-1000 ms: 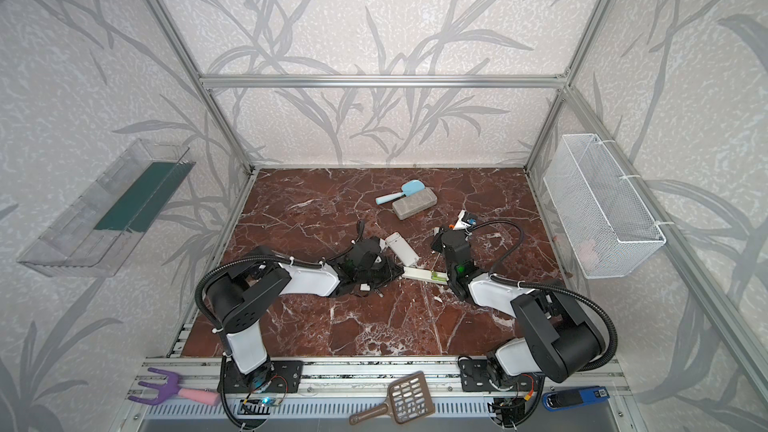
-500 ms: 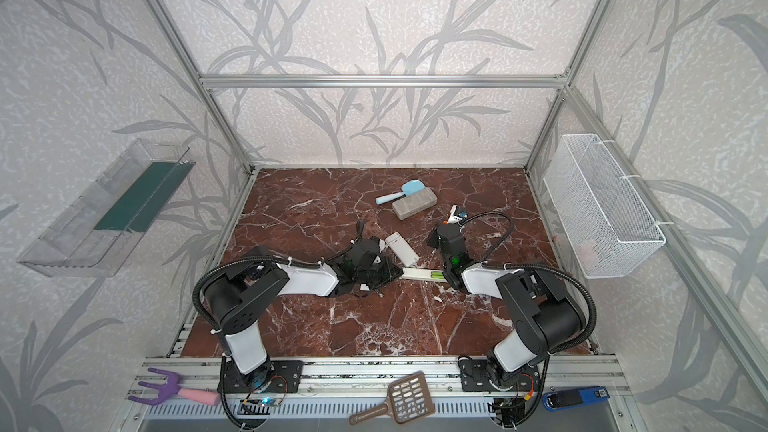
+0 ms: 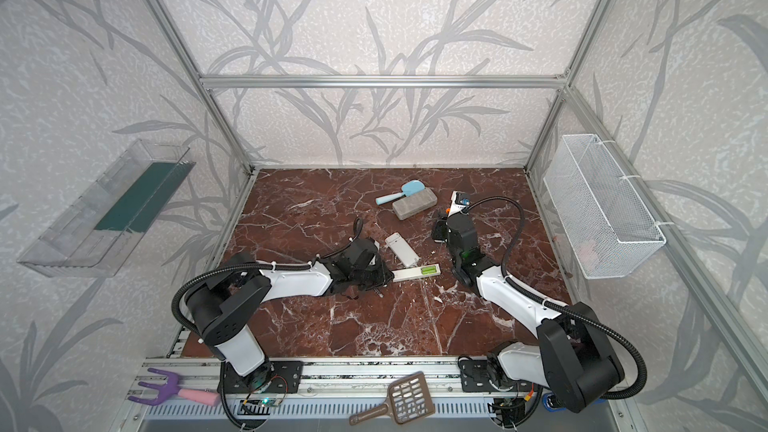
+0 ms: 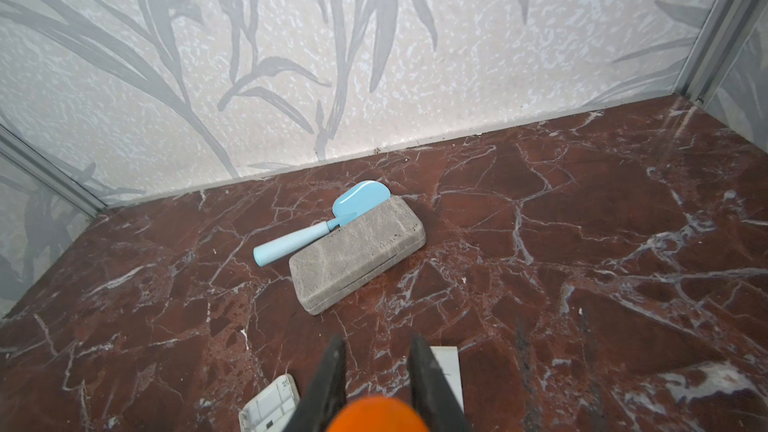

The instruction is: Unload the batteries from the remote control

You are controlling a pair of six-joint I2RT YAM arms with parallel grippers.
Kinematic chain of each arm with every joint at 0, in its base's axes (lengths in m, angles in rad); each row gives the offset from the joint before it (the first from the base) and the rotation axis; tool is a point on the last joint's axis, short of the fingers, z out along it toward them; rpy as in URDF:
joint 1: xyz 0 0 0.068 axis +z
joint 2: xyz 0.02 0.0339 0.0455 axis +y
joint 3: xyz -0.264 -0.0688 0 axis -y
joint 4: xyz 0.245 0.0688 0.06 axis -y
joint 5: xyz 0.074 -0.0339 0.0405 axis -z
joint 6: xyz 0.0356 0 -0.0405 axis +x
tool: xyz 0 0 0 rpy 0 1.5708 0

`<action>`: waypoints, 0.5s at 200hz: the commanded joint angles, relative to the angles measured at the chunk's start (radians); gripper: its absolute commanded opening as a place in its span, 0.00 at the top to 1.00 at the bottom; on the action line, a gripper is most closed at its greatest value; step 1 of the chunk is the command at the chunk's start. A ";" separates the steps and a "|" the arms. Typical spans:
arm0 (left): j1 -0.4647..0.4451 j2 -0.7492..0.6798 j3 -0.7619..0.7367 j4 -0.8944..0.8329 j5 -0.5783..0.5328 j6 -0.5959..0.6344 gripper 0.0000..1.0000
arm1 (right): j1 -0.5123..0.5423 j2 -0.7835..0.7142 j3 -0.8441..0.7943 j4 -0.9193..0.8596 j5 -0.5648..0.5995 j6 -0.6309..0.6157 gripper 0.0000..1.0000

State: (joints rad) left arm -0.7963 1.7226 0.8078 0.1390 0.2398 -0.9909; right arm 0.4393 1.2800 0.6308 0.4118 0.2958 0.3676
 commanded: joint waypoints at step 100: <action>-0.015 -0.014 0.060 -0.168 -0.080 0.070 0.79 | 0.087 0.190 0.004 0.128 0.038 -0.083 1.00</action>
State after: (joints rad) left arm -0.8089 1.7020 0.8459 0.0116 0.1890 -0.9340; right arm 0.5186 1.4509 0.6300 0.4683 0.3016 0.3183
